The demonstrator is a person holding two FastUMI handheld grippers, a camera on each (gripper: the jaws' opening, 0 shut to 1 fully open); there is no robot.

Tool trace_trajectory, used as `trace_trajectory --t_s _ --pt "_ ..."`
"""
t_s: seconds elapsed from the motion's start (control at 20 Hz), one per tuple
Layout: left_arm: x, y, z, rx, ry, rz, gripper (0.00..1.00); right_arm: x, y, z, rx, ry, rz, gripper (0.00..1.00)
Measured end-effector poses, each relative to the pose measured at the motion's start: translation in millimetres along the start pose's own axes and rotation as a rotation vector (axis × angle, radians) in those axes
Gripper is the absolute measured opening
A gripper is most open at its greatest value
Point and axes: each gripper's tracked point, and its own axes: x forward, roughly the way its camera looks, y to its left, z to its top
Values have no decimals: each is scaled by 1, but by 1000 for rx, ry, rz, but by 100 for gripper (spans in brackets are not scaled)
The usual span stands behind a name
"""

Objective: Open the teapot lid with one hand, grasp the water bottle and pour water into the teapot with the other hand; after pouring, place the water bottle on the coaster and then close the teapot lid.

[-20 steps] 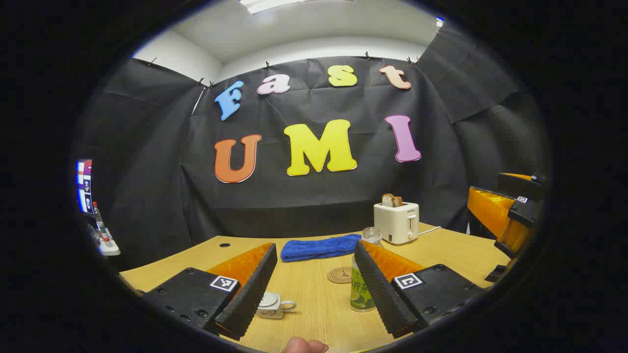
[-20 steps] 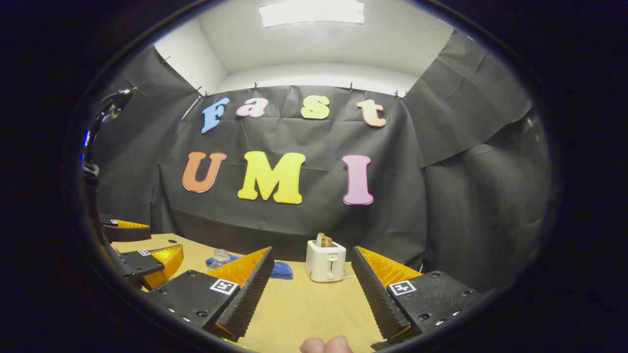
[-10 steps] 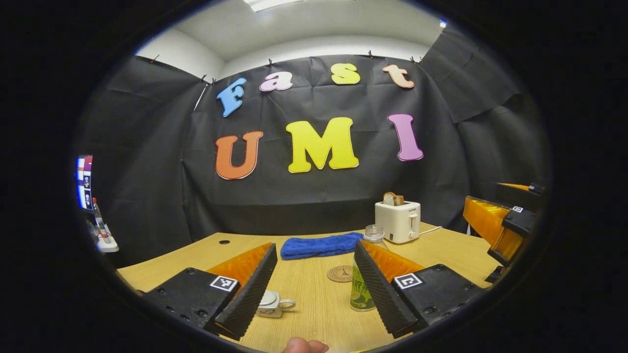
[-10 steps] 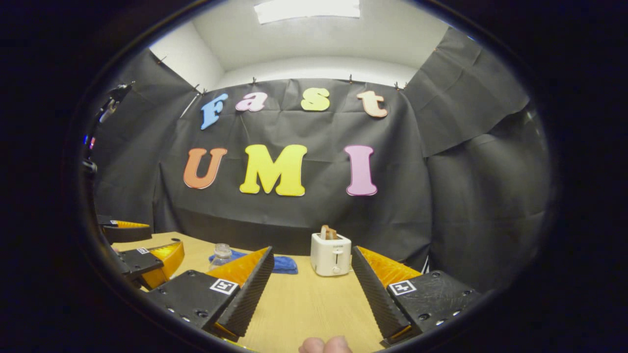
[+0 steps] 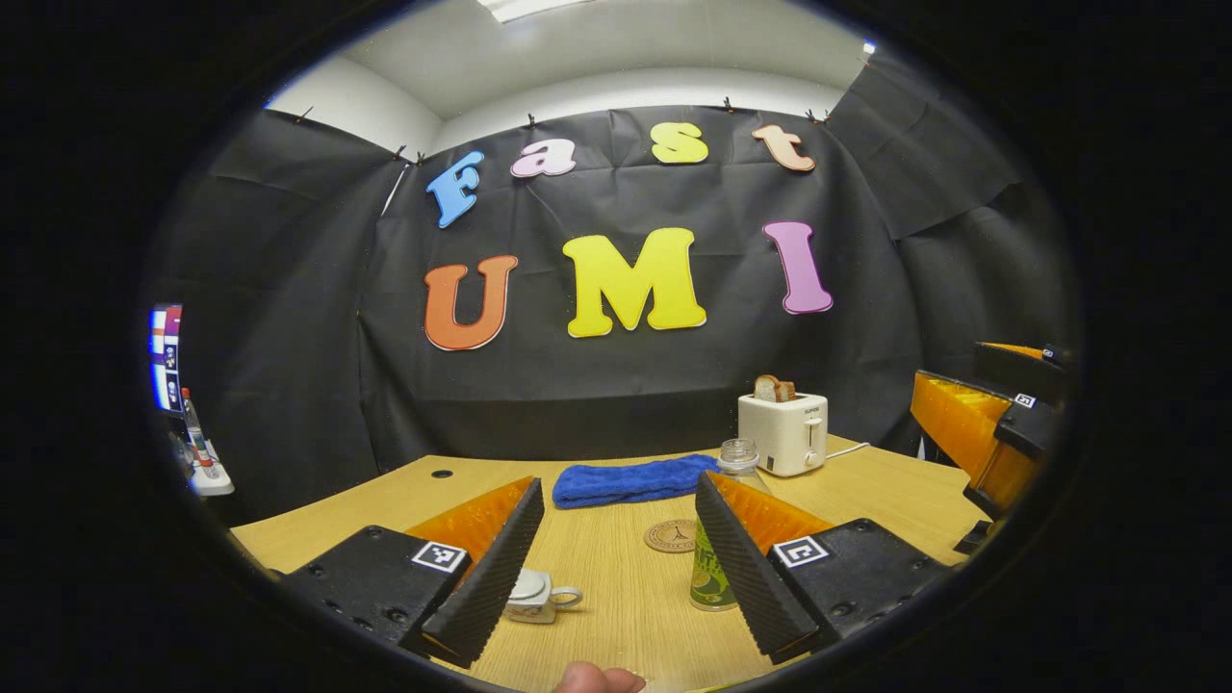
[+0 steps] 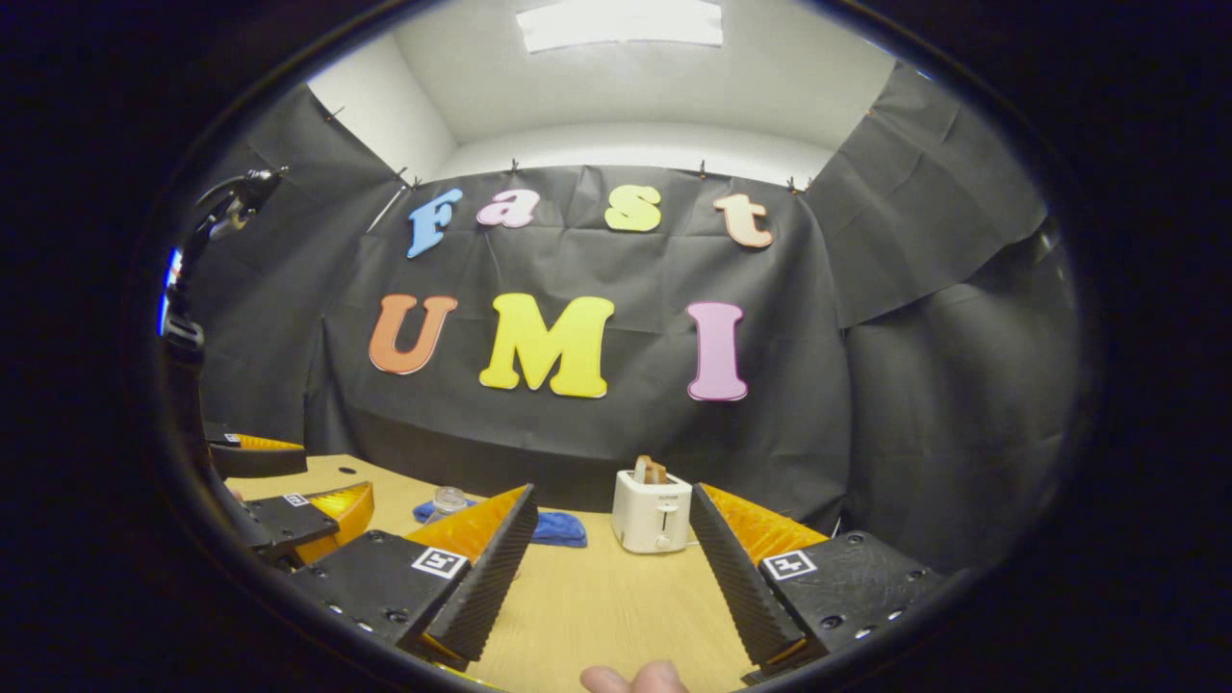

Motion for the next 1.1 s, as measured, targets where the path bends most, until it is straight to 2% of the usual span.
trace_trajectory --t_s 0.55,0.75,0.95,1.1 --pt "-5 -6 9 24 -27 -22 99 2 23 -9 24 26 46 96" --pt "-3 2 5 20 -18 0 99 4 28 -14 24 44 62 94" --pt "0 10 1 14 -11 18 99 5 28 -29 27 86 70 97" --pt "5 16 -2 8 -9 38 99 8 24 -38 27 108 73 95"
